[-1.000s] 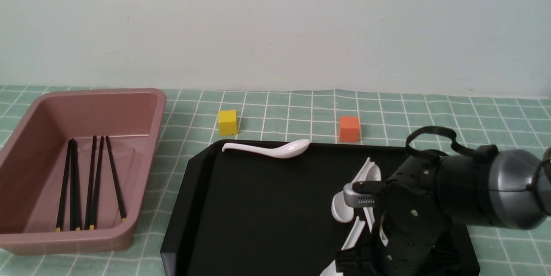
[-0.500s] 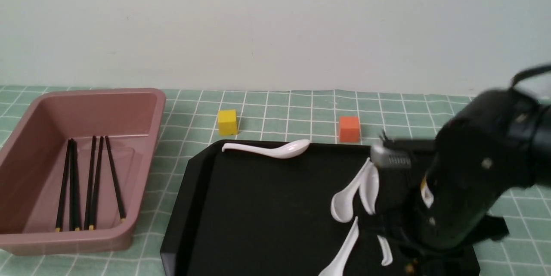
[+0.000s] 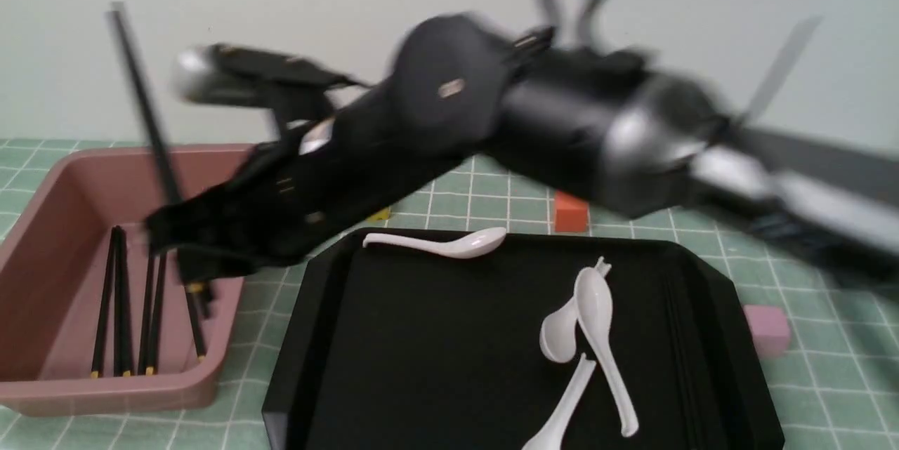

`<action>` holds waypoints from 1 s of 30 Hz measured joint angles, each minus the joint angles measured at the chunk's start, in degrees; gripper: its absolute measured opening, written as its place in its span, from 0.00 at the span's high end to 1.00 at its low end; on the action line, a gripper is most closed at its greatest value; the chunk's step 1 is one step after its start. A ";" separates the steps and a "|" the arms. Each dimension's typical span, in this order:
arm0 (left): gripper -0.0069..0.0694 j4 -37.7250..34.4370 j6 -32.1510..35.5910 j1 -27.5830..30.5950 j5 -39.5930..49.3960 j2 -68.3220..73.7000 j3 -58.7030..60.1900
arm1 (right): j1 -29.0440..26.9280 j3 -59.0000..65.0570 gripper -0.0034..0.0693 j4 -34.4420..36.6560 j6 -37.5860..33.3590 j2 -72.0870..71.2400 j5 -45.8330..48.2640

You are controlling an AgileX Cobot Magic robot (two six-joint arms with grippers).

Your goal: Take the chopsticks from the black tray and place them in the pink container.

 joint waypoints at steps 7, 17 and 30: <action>0.67 0.00 0.00 0.00 0.00 0.00 0.00 | 2.10 -12.80 0.74 4.07 -4.37 15.63 -4.43; 0.66 0.05 0.00 0.00 0.00 0.00 0.00 | 1.82 -14.05 0.51 0.48 -4.55 16.19 0.94; 0.65 0.04 0.00 0.00 0.00 0.00 0.00 | -8.21 -13.70 0.95 -8.21 -4.55 -10.36 32.53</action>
